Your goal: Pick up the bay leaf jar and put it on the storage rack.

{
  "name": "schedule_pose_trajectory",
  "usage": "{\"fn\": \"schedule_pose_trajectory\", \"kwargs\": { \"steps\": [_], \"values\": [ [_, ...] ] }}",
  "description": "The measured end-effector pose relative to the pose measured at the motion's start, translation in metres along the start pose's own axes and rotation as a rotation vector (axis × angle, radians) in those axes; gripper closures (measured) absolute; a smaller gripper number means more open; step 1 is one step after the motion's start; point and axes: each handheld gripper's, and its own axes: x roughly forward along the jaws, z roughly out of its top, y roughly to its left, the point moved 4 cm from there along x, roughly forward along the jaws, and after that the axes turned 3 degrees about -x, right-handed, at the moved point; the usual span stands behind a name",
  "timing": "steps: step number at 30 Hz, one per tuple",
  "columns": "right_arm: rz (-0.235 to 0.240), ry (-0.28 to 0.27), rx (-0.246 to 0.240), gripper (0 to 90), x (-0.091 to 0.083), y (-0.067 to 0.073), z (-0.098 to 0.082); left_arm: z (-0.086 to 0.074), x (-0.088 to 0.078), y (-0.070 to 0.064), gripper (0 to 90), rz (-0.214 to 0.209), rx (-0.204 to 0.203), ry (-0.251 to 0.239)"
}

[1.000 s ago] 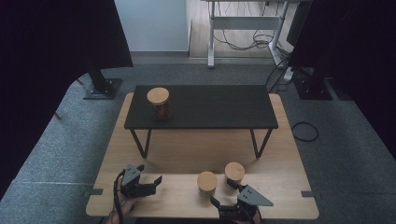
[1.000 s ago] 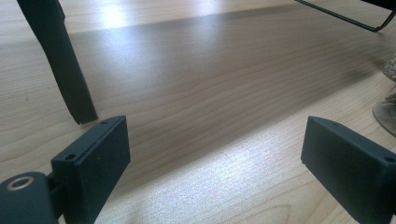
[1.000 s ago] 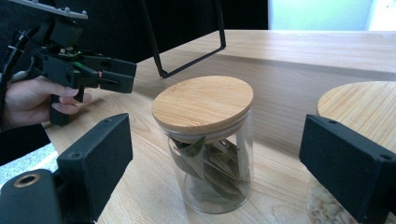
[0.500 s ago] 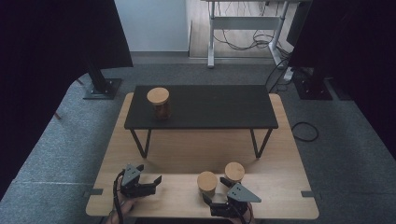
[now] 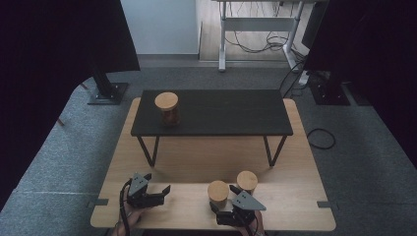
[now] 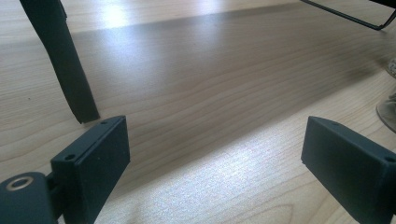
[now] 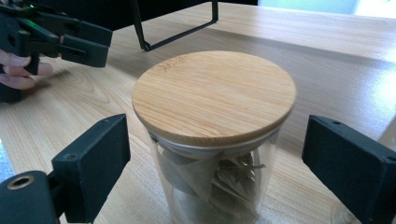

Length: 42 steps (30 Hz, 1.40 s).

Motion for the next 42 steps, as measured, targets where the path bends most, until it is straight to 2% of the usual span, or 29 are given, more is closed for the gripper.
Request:
{"fn": "schedule_pose_trajectory", "kwargs": {
  "steps": [11, 26, 36, 42],
  "values": [
    [-0.052, 0.018, -0.02, 7.4, 0.01, 0.004, 0.002, 0.0, 0.0, 0.001, 7.4, 0.002, -0.002, -0.001],
    [-0.086, 0.017, -0.064, 8.3, 0.018, 0.01, 0.005, 0.0, -0.001, 0.002, 7.3, 0.004, -0.005, -0.002],
    [-0.095, 0.016, -0.083, 10.0, 0.024, 0.015, 0.007, 0.0, -0.001, 0.002, 7.3, 0.007, -0.005, -0.002],
    [-0.119, 0.019, -0.081, 12.8, 0.027, 0.015, 0.008, 0.0, -0.001, 0.003, 7.3, 0.008, -0.006, -0.003]
  ]
}}
